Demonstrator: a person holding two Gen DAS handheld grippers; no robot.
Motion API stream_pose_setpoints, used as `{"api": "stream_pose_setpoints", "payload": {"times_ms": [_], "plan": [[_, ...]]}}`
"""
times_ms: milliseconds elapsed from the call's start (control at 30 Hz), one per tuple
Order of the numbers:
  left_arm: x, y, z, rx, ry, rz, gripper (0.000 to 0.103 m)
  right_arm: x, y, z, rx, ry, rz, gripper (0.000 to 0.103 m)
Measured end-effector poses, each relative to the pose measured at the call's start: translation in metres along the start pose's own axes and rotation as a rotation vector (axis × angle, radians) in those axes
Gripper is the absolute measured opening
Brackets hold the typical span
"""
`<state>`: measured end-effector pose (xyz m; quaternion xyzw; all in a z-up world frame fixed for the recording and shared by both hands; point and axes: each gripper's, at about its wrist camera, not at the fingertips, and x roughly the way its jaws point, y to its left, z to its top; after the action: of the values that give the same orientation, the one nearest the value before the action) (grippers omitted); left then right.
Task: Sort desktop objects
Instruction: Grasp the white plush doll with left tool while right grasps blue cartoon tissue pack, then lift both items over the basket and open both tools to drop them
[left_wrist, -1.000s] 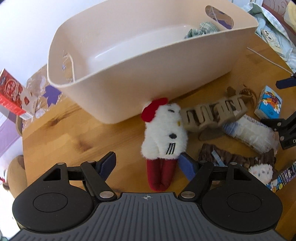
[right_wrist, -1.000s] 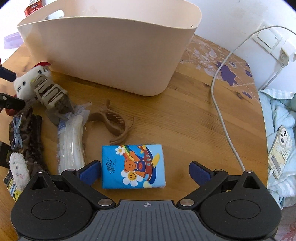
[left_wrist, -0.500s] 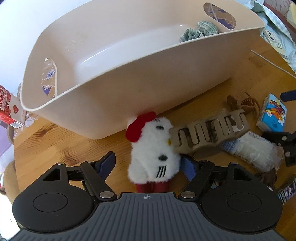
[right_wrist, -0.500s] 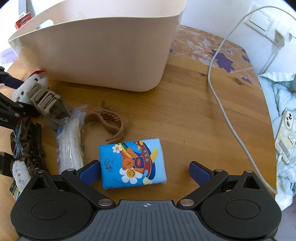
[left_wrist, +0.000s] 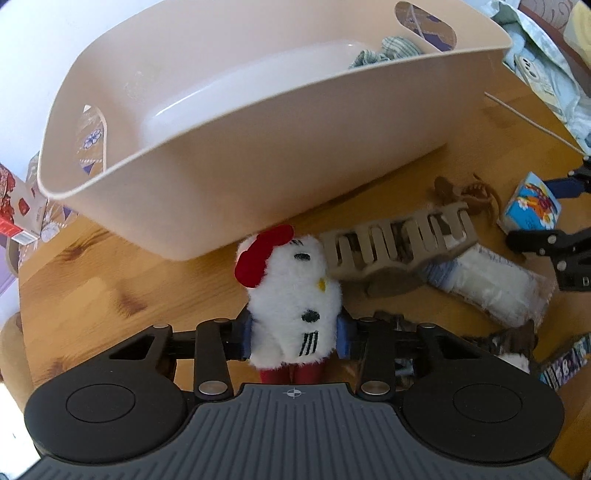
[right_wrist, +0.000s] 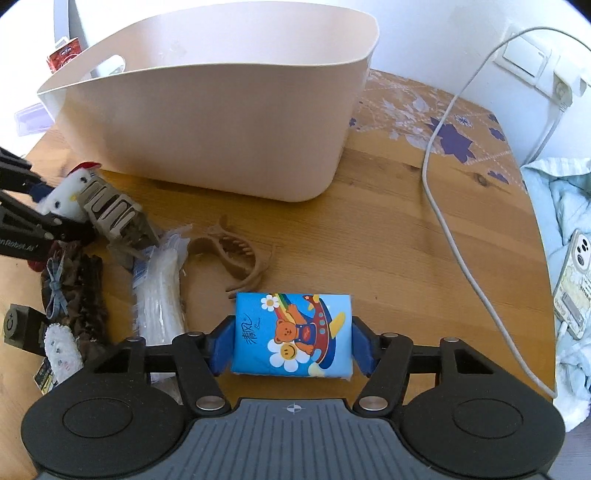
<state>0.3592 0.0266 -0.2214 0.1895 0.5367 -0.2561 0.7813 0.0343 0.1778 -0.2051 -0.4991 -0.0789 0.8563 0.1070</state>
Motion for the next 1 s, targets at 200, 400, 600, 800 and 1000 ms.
{"api": "stream_pose_setpoints", "payload": {"times_ms": [200,400,600,800,1000], "plan": [[-0.021,-0.002,-0.015,0.025,-0.021,-0.002,0.041,-0.018,-0.007,0.001,-0.001,-0.025,0.023,0.06],[-0.051,-0.008,-0.021,0.047,-0.063,0.004,0.041,-0.044,-0.015,0.007,-0.017,-0.06,0.008,0.06],[-0.077,0.005,-0.033,0.058,-0.092,0.017,0.041,-0.068,-0.029,0.016,-0.015,-0.112,0.016,0.06],[-0.103,0.01,-0.033,0.04,-0.158,0.024,0.041,-0.096,-0.037,0.025,-0.005,-0.181,0.038,0.06],[-0.131,0.016,-0.02,0.029,-0.226,0.037,0.041,-0.133,-0.046,0.045,0.021,-0.286,0.066,0.06]]}}
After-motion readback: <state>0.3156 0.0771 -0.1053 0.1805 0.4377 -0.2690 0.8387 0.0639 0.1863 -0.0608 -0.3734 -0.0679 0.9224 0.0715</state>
